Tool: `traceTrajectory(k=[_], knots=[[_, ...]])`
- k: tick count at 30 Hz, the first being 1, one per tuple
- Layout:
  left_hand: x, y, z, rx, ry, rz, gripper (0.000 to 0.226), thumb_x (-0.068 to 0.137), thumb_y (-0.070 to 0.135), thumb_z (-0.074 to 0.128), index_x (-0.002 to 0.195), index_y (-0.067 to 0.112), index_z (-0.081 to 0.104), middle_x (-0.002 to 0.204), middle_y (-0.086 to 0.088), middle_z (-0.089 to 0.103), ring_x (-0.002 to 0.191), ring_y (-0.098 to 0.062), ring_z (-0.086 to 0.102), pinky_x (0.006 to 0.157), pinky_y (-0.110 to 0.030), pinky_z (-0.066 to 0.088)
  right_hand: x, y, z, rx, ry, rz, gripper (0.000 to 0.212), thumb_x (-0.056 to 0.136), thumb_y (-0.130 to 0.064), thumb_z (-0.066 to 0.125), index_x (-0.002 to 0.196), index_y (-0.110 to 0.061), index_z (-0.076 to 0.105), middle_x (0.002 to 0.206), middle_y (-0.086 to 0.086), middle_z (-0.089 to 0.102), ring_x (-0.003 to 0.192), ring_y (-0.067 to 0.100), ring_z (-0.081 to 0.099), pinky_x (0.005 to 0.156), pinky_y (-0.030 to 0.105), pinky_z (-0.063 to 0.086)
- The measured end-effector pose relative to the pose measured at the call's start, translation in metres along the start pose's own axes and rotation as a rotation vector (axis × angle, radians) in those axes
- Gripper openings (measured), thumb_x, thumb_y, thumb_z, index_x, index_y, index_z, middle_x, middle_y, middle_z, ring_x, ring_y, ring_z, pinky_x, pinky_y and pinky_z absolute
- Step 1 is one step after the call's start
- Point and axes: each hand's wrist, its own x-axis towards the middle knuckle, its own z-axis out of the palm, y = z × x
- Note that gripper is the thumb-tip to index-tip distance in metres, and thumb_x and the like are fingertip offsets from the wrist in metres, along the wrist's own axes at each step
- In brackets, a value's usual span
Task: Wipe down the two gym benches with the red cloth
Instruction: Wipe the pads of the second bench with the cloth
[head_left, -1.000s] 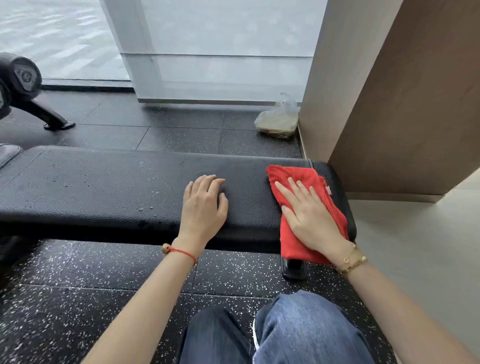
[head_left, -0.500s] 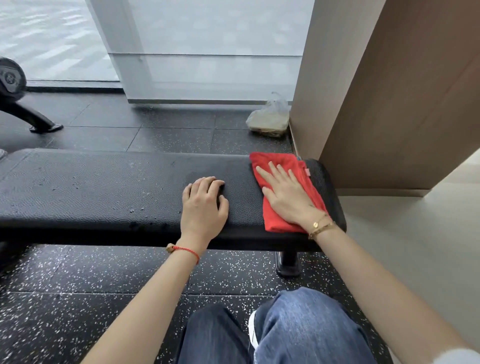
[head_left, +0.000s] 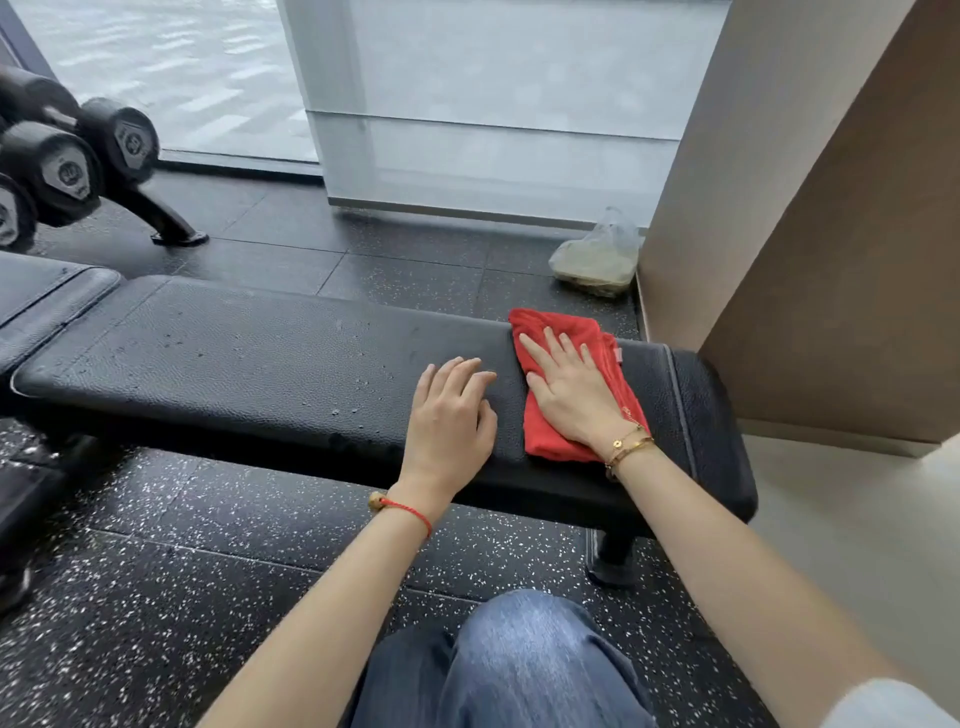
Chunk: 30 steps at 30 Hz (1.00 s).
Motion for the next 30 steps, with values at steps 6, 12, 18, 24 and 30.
traceTrajectory(k=[6, 12, 18, 24, 30], knots=[[-0.005, -0.075, -0.046, 0.094, 0.205, -0.170, 0.032, 0.087, 0.010, 0.060, 0.118, 0.013, 0.065, 0.124, -0.003, 0.064, 0.121, -0.024, 0.056, 0.109, -0.046, 0.038, 0.047, -0.077, 0.030, 0.025, -0.073, -0.216, 0.055, 0.102, -0.035, 0.030, 0.155, -0.032, 0.013, 0.164, 0.004, 0.003, 0.151, 0.021, 0.000, 0.122, 0.039, -0.006], [0.007, -0.149, -0.075, 0.186, 0.173, -0.334, 0.033, 0.090, 0.011, 0.057, 0.122, 0.015, 0.064, 0.128, -0.003, 0.062, 0.125, -0.025, 0.052, 0.110, -0.044, 0.033, 0.085, -0.145, 0.052, 0.012, -0.116, -0.422, 0.056, 0.102, -0.034, 0.032, 0.155, -0.030, 0.014, 0.164, 0.005, 0.006, 0.151, 0.022, 0.002, 0.122, 0.039, -0.005], [0.016, -0.177, -0.081, 0.220, 0.149, -0.362, 0.032, 0.089, 0.014, 0.056, 0.119, 0.016, 0.066, 0.125, -0.001, 0.063, 0.123, -0.024, 0.054, 0.107, -0.043, 0.035, 0.058, -0.136, 0.053, 0.019, -0.144, -0.655, 0.057, 0.101, -0.036, 0.032, 0.154, -0.037, 0.011, 0.164, -0.004, 0.007, 0.151, 0.016, 0.001, 0.122, 0.033, -0.007], [0.013, -0.190, -0.078, 0.231, 0.068, -0.380, 0.033, 0.091, 0.016, 0.056, 0.122, 0.018, 0.064, 0.129, 0.001, 0.060, 0.127, -0.022, 0.051, 0.111, -0.044, 0.034, 0.111, -0.121, 0.046, -0.005, -0.125, -0.507, 0.055, 0.103, -0.037, 0.030, 0.154, -0.037, 0.010, 0.164, -0.004, 0.004, 0.151, 0.016, 0.000, 0.123, 0.036, -0.005], [0.012, -0.196, -0.073, 0.154, 0.146, -0.439, 0.033, 0.088, 0.022, 0.052, 0.119, 0.025, 0.065, 0.126, 0.008, 0.060, 0.124, -0.017, 0.050, 0.109, -0.044, 0.033, 0.145, -0.171, 0.064, -0.011, -0.118, -0.501, 0.056, 0.102, -0.037, 0.030, 0.155, -0.030, 0.013, 0.164, 0.005, 0.006, 0.151, 0.022, 0.003, 0.122, 0.041, -0.004]])
